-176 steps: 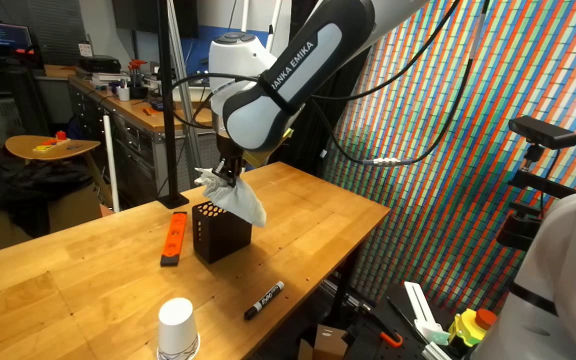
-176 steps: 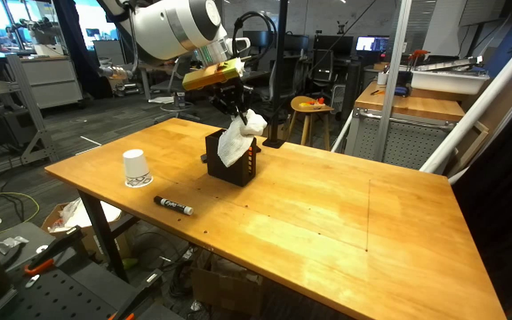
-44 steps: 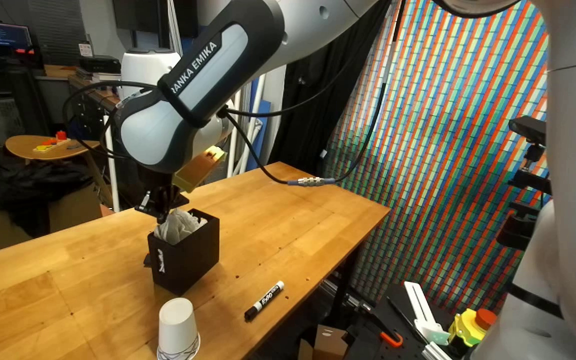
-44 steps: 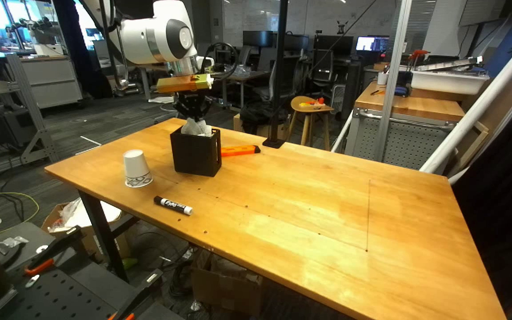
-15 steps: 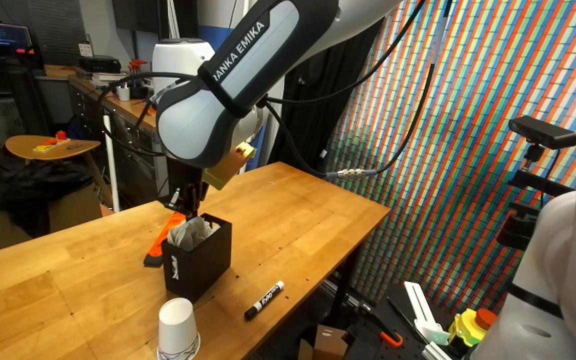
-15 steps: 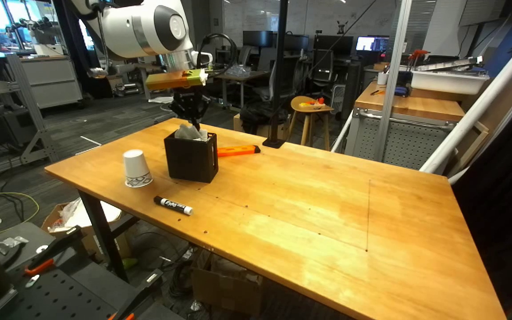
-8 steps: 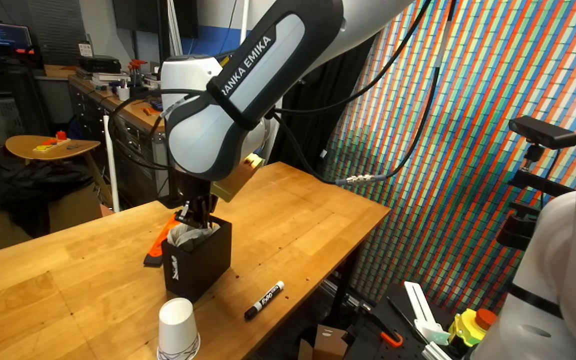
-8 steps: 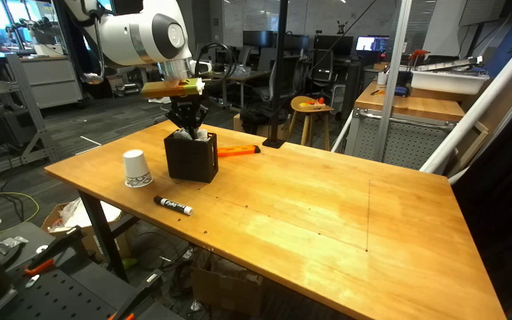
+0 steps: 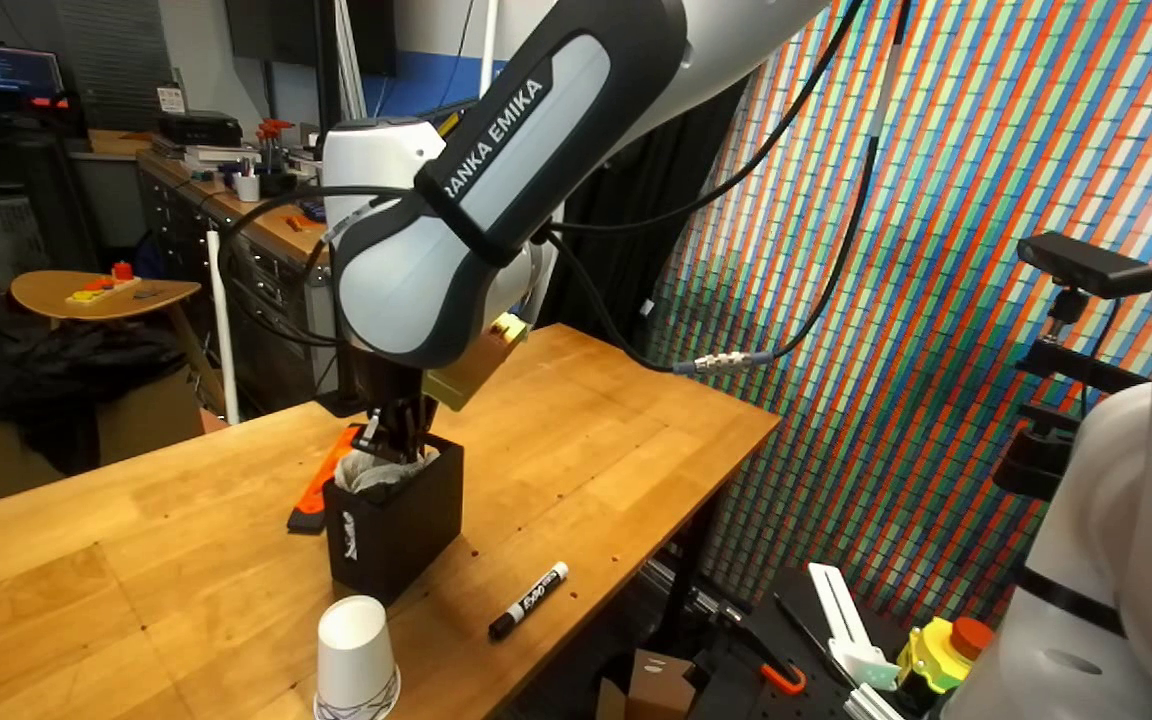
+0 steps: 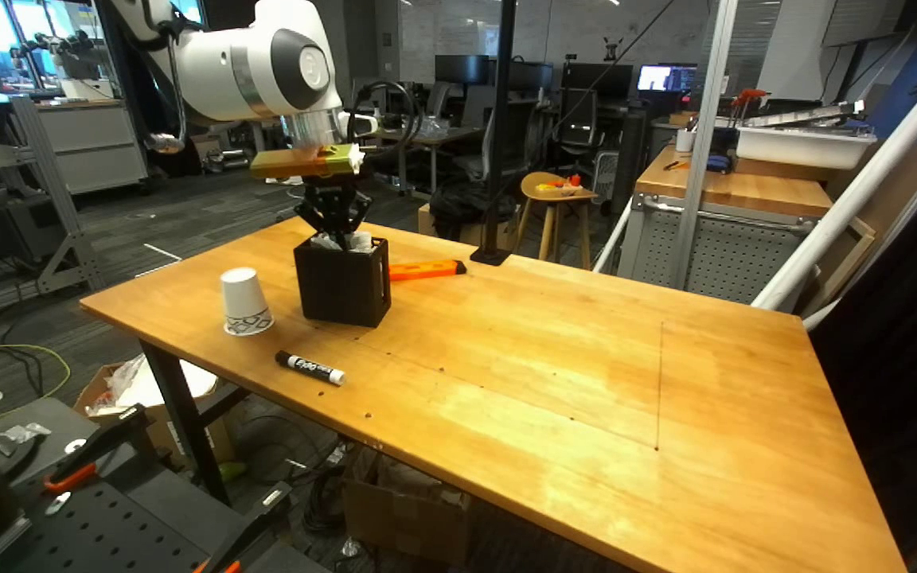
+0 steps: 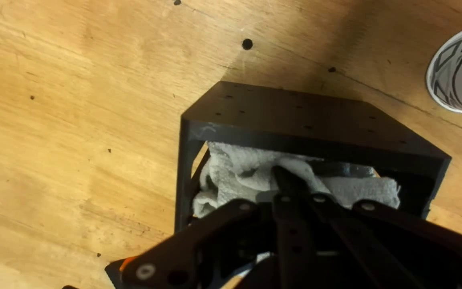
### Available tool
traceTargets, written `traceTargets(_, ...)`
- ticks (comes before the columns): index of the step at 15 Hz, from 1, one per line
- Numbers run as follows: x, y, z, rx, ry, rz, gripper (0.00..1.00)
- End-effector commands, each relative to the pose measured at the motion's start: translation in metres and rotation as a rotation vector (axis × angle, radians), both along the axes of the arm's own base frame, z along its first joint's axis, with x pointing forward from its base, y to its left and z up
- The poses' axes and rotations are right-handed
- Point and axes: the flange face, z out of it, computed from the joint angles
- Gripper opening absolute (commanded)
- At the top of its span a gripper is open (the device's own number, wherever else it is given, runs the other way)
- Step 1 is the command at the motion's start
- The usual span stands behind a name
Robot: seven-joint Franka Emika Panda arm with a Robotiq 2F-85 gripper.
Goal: Put the towel inside the black object
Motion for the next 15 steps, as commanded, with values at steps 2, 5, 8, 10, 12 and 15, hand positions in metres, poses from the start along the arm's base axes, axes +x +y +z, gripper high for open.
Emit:
traceTargets(2,0.008,0.005,-0.002,0.026,-0.032,-0.005,0.00)
traceTargets(5,0.016,0.006,-0.019,0.033,-0.030,0.000,0.01)
traceTargets(8,0.017,0.008,-0.056,0.028,0.025,0.011,0.00)
traceTargets(10,0.008,0.010,-0.089,0.026,0.096,0.014,0.00)
traceTargets(12,0.000,0.010,-0.108,0.036,0.148,0.010,0.00)
traceTargets(15,-0.008,0.006,-0.105,0.035,0.175,0.010,0.00)
